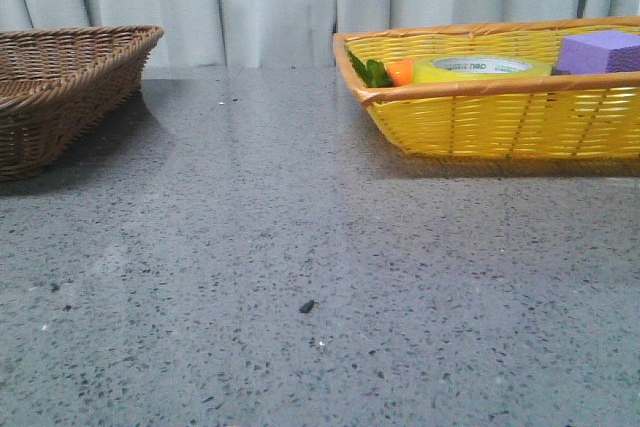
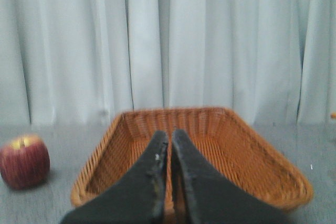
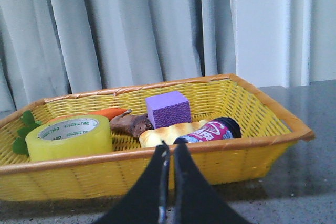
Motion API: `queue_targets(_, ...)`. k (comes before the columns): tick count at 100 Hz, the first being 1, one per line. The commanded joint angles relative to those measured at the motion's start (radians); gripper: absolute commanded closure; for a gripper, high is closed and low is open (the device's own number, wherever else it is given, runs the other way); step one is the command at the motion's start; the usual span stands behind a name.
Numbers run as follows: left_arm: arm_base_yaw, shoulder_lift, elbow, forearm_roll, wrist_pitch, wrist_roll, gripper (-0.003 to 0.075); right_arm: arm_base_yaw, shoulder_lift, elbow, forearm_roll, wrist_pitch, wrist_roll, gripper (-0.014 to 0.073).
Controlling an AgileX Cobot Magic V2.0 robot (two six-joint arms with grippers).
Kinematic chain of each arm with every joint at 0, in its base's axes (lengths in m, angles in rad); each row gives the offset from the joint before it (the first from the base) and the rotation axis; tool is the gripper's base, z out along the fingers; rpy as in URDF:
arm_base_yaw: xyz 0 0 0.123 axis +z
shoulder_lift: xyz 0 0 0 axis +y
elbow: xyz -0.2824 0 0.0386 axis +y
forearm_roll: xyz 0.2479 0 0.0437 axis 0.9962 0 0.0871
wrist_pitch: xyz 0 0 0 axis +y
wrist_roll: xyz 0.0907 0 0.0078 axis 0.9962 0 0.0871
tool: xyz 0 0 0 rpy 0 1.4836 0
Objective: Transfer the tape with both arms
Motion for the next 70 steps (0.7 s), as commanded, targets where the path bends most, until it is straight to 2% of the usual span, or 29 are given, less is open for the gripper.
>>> queue_targets(1,0.0,0.047,-0.09,0.034,-0.08,-0.013,0.0741,-0.005,-0.009,-0.09,-0.019,0.026,0.001,0.066)
queue_targets(15,0.0,0.155,-0.189,0.034,-0.071,-0.013,0.0741,-0.005,0.055,-0.206,-0.019,0.221,0.001,0.066)
queue_targets(46,0.0,0.436,-0.378,0.032,-0.047,-0.013,0.0741,-0.005,0.374,-0.456,-0.029,0.388,0.001,0.066)
queue_targets(57,0.0,0.503,-0.407,0.032,-0.051,-0.013,0.0741,-0.005,0.501,-0.53,-0.017,0.331,0.001,0.066)
queue_targets(70,0.0,0.561,-0.413,0.032,-0.069,-0.013,0.0741,0.003,0.583,-0.54,0.03,0.251,0.001,0.066)
